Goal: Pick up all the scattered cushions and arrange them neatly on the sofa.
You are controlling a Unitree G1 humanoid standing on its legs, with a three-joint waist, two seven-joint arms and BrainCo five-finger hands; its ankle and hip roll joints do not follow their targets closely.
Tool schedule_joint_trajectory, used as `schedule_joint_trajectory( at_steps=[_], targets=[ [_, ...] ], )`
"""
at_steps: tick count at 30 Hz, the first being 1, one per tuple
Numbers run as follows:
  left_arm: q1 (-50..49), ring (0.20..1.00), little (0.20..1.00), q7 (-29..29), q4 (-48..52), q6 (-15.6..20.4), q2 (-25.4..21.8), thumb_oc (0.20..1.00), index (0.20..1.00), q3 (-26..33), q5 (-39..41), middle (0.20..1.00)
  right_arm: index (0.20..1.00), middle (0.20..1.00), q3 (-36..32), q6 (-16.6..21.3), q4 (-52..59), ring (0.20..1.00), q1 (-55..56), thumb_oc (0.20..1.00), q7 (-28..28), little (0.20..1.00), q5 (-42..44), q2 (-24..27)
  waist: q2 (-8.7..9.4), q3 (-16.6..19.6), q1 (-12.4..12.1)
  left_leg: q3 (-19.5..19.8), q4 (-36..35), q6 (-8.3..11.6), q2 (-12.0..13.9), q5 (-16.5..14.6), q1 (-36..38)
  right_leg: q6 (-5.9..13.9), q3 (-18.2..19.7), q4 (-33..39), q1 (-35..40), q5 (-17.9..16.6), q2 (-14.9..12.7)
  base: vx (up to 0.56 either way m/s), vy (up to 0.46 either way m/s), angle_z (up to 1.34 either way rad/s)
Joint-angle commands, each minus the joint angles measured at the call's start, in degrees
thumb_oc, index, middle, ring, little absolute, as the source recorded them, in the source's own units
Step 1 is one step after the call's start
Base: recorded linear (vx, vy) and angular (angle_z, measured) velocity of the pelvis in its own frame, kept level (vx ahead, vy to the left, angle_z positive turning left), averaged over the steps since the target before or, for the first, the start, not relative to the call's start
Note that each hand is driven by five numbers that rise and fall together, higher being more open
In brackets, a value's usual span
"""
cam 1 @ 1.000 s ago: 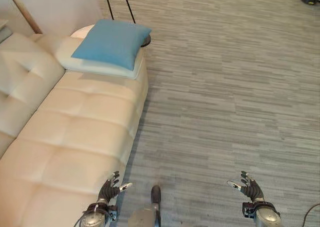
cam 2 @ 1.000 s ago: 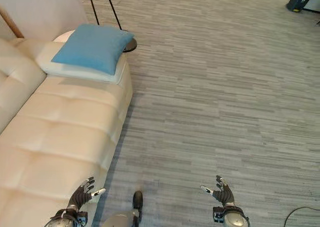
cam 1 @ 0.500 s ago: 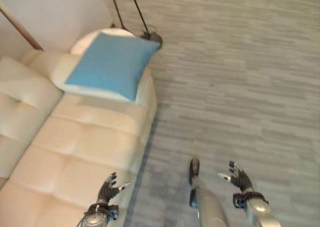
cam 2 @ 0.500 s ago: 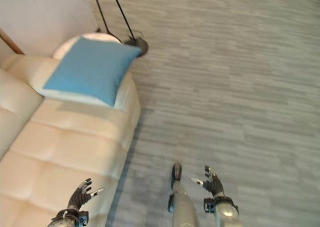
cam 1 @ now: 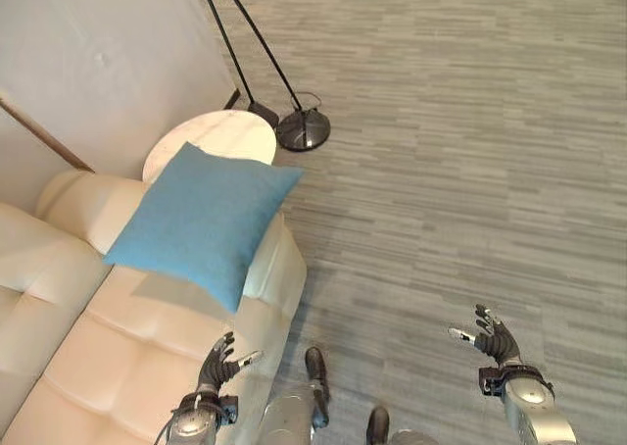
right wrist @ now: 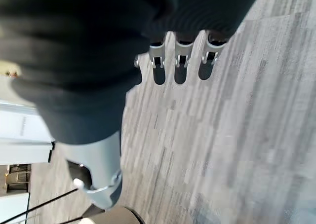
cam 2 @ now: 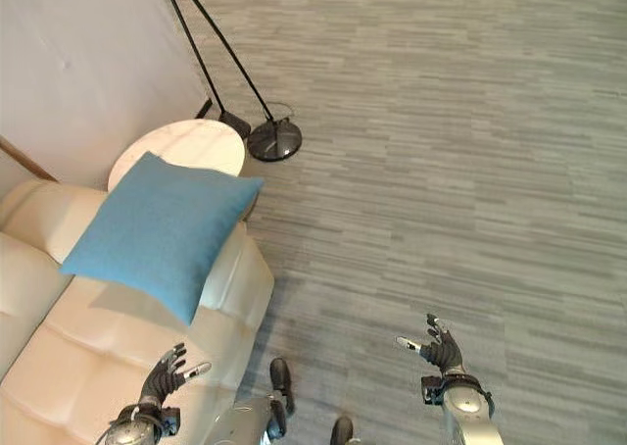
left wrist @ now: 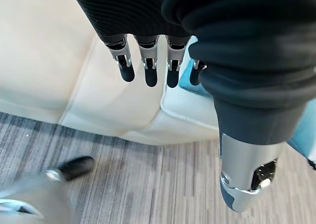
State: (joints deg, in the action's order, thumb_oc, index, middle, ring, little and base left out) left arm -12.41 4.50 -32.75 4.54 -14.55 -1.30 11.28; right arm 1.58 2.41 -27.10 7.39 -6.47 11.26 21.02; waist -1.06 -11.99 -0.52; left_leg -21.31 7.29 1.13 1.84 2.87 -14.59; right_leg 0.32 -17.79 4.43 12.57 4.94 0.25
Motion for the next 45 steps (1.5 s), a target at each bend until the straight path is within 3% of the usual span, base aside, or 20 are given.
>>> schedule_joint_trajectory(
  at_steps=[1, 3, 5, 6, 7, 8, 11, 14, 16, 18, 19, 22, 25, 27, 32, 39, 41, 45],
  targets=[
    [-0.2, 1.000, 1.000, 1.8, 0.4, 1.4, -2.7, 1.000, 1.000, 2.5, 2.4, 1.000, 1.000, 1.000, -2.5, 1.8, 1.1, 1.000, 0.5, 1.000, -1.0, 1.000, 0.3, -0.2, -0.11, 0.7, -1.8, -1.9, -2.1, 3.26, 2.8, 3.1, 3.2, 4.72, 1.3, -9.4, -4.9, 3.6, -3.9, 0.20, 0.047, 0.17],
    [-1.2, 1.000, 1.000, 1.8, 0.3, 1.1, -2.6, 1.000, 1.000, 4.2, 3.0, 1.000, 1.000, 1.000, -2.6, 1.3, 0.9, 1.000, 0.9, 1.000, -0.5, 1.000, -0.1, -0.6, 0.65, 2.1, -2.3, -5.4, -1.8, 1.95, 3.5, 1.8, 4.4, 5.01, -0.4, -10.6, -3.5, 4.3, -4.3, 0.33, 0.127, 0.55],
    [-1.4, 1.000, 1.000, 1.5, -0.7, 0.9, -2.7, 1.000, 1.000, 4.3, 3.5, 1.000, 1.000, 1.000, -2.6, 1.2, 0.8, 1.000, 1.4, 1.000, -0.1, 1.000, -0.2, -0.8, 1.56, 3.1, -2.6, -4.6, -0.7, 0.67, 2.4, 0.2, 4.8, 6.06, -1.6, -12.9, -3.1, 4.0, -6.2, 0.31, 0.177, 0.79],
    [-1.3, 1.000, 1.000, 1.5, -1.8, 0.9, -2.7, 1.000, 1.000, 4.3, 3.8, 1.000, 1.000, 1.000, -2.7, 1.0, 0.5, 1.000, 1.5, 1.000, 0.3, 1.000, -0.5, -1.3, 2.35, 3.8, -3.0, -4.0, -0.6, -0.40, 1.2, -1.2, 5.3, 7.45, -2.5, -16.0, -3.2, 2.1, -7.9, 0.41, 0.356, 0.90],
    [-0.8, 1.000, 1.000, 2.0, -3.0, 0.8, -2.8, 1.000, 1.000, 4.4, 4.3, 1.000, 1.000, 1.000, -2.2, 0.8, 1.0, 1.000, 1.1, 1.000, 0.8, 1.000, -1.3, -1.4, 3.11, 3.5, -3.0, -2.3, -0.7, -2.75, -1.4, -3.5, 7.2, 10.00, -2.8, -25.2, -5.8, -3.9, -11.6, 0.37, 0.356, 0.96],
    [-0.6, 1.000, 1.000, 2.0, -3.4, 0.8, -3.0, 1.000, 1.000, 4.3, 4.5, 1.000, 1.000, 1.000, -2.1, 1.0, 0.9, 1.000, 0.9, 1.000, 0.9, 1.000, -1.5, -1.6, 3.23, 3.1, -2.9, -1.5, -1.0, -3.45, -2.3, -4.3, 8.1, 10.51, -2.4, -29.6, -7.2, -6.2, -12.7, 0.24, 0.276, 1.08],
    [-0.2, 1.000, 1.000, 2.4, -3.8, 0.9, -3.6, 1.000, 1.000, 4.2, 4.4, 1.000, 1.000, 1.000, -1.9, 1.5, 1.4, 1.000, 0.8, 1.000, 1.0, 1.000, -1.1, -2.1, 3.02, 2.6, -2.5, 1.1, -1.6, -4.13, -2.9, -5.8, 10.5, 10.21, -1.7, -34.8, -10.9, -5.8, -13.1, 0.19, 0.084, 1.25],
    [-0.2, 1.000, 1.000, 2.3, -4.1, 1.3, -3.3, 1.000, 1.000, 4.0, 5.4, 1.000, 1.000, 1.000, -1.6, 1.7, 1.8, 1.000, 0.8, 1.000, 1.2, 1.000, -0.5, -2.2, 2.19, 2.2, -1.9, 5.1, -3.0, -3.42, -2.8, -6.8, 13.4, 8.61, -2.0, -30.7, -14.5, -2.7, -13.3, 0.24, -0.037, 1.20],
    [-0.2, 1.000, 1.000, 1.9, -3.4, 1.4, -3.3, 1.000, 1.000, 3.7, 6.0, 1.000, 1.000, 1.000, -1.9, 1.6, 2.4, 1.000, 1.0, 1.000, 1.3, 1.000, -0.2, -1.9, 1.54, 1.6, -1.0, 8.0, -3.6, -3.05, -2.5, -6.2, 14.2, 7.22, -0.6, -25.4, -17.8, -3.2, -12.2, 0.29, -0.104, 1.25],
    [0.9, 1.000, 1.000, 1.6, -3.1, 1.6, -3.7, 1.000, 1.000, 2.9, 5.6, 1.000, 1.000, 1.000, -2.6, 1.9, 2.4, 1.000, 1.2, 1.000, 1.2, 1.000, 1.0, -1.8, 2.31, 0.7, 1.2, 13.4, -3.1, -2.19, -4.0, -7.5, 15.9, 7.89, 7.7, -16.1, -20.7, -4.6, -8.6, 0.32, -0.133, 1.43],
    [0.9, 1.000, 1.000, 1.6, -3.1, 1.6, -3.7, 1.000, 1.000, 2.9, 5.6, 1.000, 1.000, 1.000, -2.6, 1.9, 2.4, 1.000, 1.2, 1.000, 1.2, 1.000, 1.0, -1.8, 2.32, 0.7, 1.2, 13.5, -3.1, -2.19, -4.0, -7.4, 15.8, 7.88, 7.6, -15.9, -20.7, -4.7, -8.6, 0.17, -0.084, 1.38],
    [2.1, 1.000, 1.000, 1.2, -2.2, 2.0, -4.3, 1.000, 1.000, 2.0, 4.5, 1.000, 1.000, 1.000, -4.2, 1.8, 2.1, 1.000, 1.7, 1.000, 0.8, 1.000, 1.2, -1.3, 3.09, -0.2, 3.4, 19.3, -0.7, -1.87, -6.3, -10.0, 16.8, 9.35, 15.3, -11.0, -24.1, -7.8, -6.9, 0.25, -0.095, 1.22],
    [2.5, 1.000, 1.000, 1.1, -1.1, 2.3, -4.7, 1.000, 1.000, 1.7, 3.6, 1.000, 1.000, 1.000, -6.6, 1.7, 1.5, 1.000, 3.0, 1.000, 0.6, 1.000, 0.6, -0.3, 4.22, -0.4, 5.2, 25.9, 2.2, -1.55, -8.2, -13.1, 18.9, 9.91, 20.1, -9.4, -24.4, -9.5, -6.2, 0.28, -0.156, 1.01],
    [2.4, 1.000, 1.000, 1.0, -0.8, 2.3, -4.6, 1.000, 1.000, 1.9, 3.7, 1.000, 1.000, 1.000, -7.5, 1.9, 1.7, 1.000, 2.9, 1.000, 0.3, 1.000, 0.3, 0.4, 4.64, -0.1, 5.2, 26.6, 2.1, -1.39, -8.2, -13.7, 19.6, 9.81, 19.7, -9.4, -23.5, -9.7, -6.5, 0.18, -0.148, 1.32],
    [2.6, 1.000, 1.000, 1.1, 0.6, 3.1, -5.2, 1.000, 1.000, 2.5, 4.3, 1.000, 1.000, 1.000, -11.4, 3.1, 6.7, 1.000, 3.5, 1.000, 0.2, 1.000, 0.1, 3.9, 4.85, 2.4, 5.5, 29.0, -1.5, 0.92, -4.3, -10.8, 20.7, 8.94, 17.6, -8.3, -21.1, -9.6, -5.3, 0.16, -0.234, 0.41],
    [6.6, 1.000, 1.000, 1.5, 3.3, 4.1, -7.2, 1.000, 1.000, 1.5, 5.8, 1.000, 1.000, 1.000, -9.7, 3.4, 8.7, 1.000, 0.7, 1.000, 1.5, 1.000, 1.6, 8.2, 4.98, 2.4, 4.8, 30.1, -4.2, 3.79, -0.8, -8.9, 18.3, 7.08, 13.0, -5.2, -19.3, -7.6, -4.5, 0.03, -0.216, 0.48],
    [8.4, 1.000, 1.000, 1.6, 3.5, 4.5, -7.3, 1.000, 1.000, 0.5, 6.9, 1.000, 1.000, 1.000, -8.3, 3.4, 8.0, 1.000, -0.9, 1.000, 2.0, 1.000, 4.3, 8.2, 5.02, 2.1, 4.6, 28.5, -4.8, 4.44, 0.3, -8.1, 17.0, 6.94, 11.2, -3.4, -18.4, -7.5, -4.7, -0.02, -0.109, 0.64],
    [13.1, 1.000, 1.000, 1.3, 2.1, 4.4, -7.2, 1.000, 1.000, -2.9, 7.1, 1.000, 1.000, 1.000, -2.7, 2.7, 3.3, 1.000, -7.2, 1.000, 2.5, 1.000, 9.1, 7.0, 4.27, 1.8, 4.9, 18.4, -8.2, 5.54, 4.3, -4.9, 14.7, 7.15, 8.3, -0.3, -17.8, -7.8, -5.3, -0.01, -0.045, 0.66]
  ],
)
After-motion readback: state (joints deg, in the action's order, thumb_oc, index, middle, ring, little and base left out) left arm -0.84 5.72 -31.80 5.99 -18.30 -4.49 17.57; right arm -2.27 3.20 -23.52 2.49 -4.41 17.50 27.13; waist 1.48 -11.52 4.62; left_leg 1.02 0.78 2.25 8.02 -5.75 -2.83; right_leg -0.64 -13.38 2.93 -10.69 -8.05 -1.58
